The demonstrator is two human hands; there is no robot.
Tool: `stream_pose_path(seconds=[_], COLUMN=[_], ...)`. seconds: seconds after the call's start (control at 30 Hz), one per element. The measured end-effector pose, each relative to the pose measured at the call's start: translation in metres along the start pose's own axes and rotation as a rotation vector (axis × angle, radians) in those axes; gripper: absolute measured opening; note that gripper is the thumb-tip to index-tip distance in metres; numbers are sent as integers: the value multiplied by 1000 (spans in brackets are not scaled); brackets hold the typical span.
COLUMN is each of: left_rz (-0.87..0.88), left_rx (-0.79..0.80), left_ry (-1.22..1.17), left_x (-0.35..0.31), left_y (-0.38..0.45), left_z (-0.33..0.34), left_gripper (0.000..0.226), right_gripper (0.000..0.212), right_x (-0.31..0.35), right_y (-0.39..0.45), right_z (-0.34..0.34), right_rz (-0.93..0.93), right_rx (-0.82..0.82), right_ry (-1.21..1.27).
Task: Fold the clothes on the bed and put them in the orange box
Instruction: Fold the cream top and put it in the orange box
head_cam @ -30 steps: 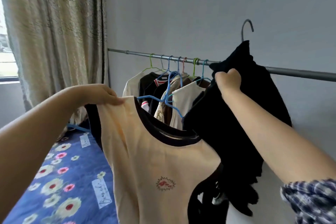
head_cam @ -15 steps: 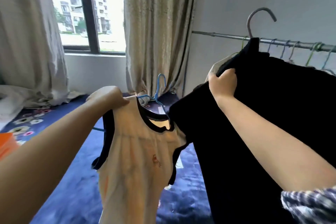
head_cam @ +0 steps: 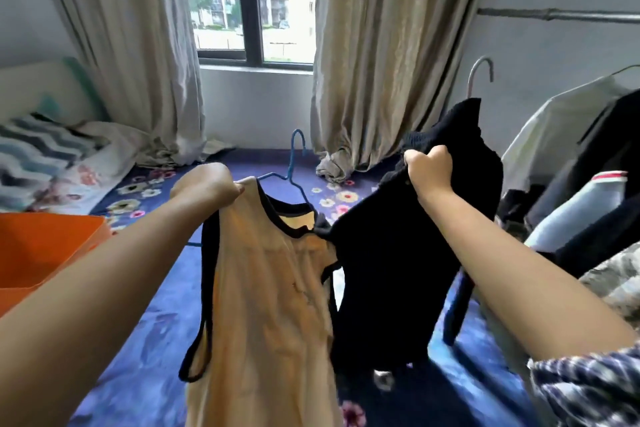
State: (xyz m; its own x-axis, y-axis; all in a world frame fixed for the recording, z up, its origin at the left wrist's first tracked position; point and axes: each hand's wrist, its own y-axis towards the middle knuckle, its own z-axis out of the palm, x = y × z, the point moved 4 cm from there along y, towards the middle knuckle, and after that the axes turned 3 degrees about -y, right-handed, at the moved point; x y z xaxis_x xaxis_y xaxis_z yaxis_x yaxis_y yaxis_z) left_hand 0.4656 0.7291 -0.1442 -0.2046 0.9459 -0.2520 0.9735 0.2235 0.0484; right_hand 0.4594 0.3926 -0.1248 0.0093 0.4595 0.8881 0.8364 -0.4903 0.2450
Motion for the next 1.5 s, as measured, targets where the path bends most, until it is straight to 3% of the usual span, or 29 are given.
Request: stream_pose_path(seconds=[0.1, 0.2, 0.33, 0.53, 0.63, 0.77, 0.83, 0.97, 1.1, 1.17, 1.27, 1.33, 1.43, 1.5], left_rz=[-50, -42, 39, 135, 102, 58, 56, 86, 130, 152, 149, 110, 110, 121], left_rx=[51, 37, 121, 355, 443, 424, 434, 499, 614, 631, 620, 631, 663, 719], left_ry=[52, 132, 170, 169, 188, 155, 119, 12, -69, -123, -240, -322, -377, -396], left_x=[13, 21, 20, 44, 83, 125, 139, 179, 208, 212, 212, 213, 207, 198], left_y=[47, 80, 106, 143, 165, 196, 204, 214, 214, 214, 217, 218, 218, 213], left_z=[29, 53, 88, 133, 142, 153, 164, 199, 231, 243, 255, 264, 275, 282], left_gripper=[54, 49, 36, 33, 41, 48, 52, 52, 53, 55, 53, 54, 51, 51], right_gripper=[10, 24, 13, 50, 52, 54, 55, 63, 47, 46, 29, 42, 59, 66], right_x=[-33, -80, -120, -113, -105, -98, -106, -146, -195, -210, -223, -227, -222, -220], right_y=[54, 96, 123, 140, 151, 158, 159, 132, 69, 25, -25, -36, -27, -25], right_z=[30, 45, 80, 172, 208, 260, 294, 365, 403, 411, 418, 416, 401, 398], right_rz=[74, 215, 290, 376, 350, 249, 208, 247, 196, 207, 139, -8, -138, -206], right_rx=[17, -21, -35, -81, -67, 15, 115, 489, 914, 1132, 1312, 1189, 783, 727], right_ry=[-146, -202, -237, -3, -116, -249, -272, -243, -488, -495, -515, -578, -515, -510])
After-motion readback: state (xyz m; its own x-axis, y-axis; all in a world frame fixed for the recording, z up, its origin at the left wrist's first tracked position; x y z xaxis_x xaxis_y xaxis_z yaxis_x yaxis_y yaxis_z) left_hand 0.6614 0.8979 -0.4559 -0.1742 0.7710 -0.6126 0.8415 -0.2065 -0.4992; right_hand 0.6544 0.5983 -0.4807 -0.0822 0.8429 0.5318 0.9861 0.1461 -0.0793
